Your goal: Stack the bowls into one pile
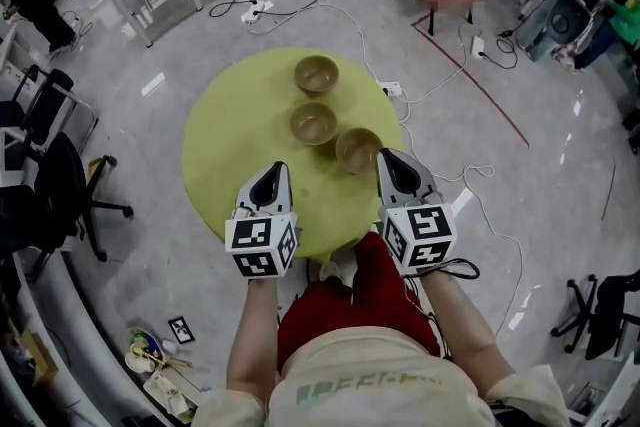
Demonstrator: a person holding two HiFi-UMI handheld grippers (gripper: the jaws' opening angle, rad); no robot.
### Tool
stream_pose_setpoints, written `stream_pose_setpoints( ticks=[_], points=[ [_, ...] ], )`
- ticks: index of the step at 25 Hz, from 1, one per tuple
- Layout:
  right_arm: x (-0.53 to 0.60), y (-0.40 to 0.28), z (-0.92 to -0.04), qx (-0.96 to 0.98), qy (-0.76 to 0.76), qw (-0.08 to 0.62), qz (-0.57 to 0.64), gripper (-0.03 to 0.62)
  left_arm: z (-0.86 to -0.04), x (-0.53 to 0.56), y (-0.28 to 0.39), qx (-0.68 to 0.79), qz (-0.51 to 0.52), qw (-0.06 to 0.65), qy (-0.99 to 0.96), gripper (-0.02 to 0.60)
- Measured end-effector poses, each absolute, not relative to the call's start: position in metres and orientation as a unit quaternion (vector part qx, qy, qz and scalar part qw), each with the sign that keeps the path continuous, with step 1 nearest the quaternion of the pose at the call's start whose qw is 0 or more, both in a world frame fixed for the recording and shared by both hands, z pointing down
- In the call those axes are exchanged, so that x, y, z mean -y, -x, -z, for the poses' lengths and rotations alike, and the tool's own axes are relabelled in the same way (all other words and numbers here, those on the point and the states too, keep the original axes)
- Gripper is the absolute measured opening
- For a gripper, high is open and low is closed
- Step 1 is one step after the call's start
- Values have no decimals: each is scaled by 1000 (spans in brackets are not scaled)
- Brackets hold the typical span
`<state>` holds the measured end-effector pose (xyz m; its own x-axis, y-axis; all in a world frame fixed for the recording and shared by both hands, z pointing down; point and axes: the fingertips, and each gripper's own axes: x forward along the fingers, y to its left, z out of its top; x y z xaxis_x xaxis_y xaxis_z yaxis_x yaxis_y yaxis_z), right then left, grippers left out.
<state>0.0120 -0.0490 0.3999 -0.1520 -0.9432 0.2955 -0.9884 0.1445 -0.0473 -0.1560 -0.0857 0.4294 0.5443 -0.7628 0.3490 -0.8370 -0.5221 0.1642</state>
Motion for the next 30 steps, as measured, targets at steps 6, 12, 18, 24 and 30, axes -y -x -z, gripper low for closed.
stream_pose_setpoints(
  ticks=[6,12,18,24,30],
  points=[
    [64,-23,-400,752,-643,95,-115,37,-438,97,146,469,-122,169,-858,23],
    [86,-43,-401,758,-635,94,-116,37,-452,116,134,482,-131,189,-845,25],
    [119,-66,-414,768,-620,97,-130,37,-466,139,120,506,-139,206,-826,25],
    [155,-83,-420,785,-595,105,-138,37,-472,163,107,531,-146,217,-806,25],
    [187,-94,-433,806,-561,120,-145,37,-484,184,97,562,-146,231,-781,25]
  ],
)
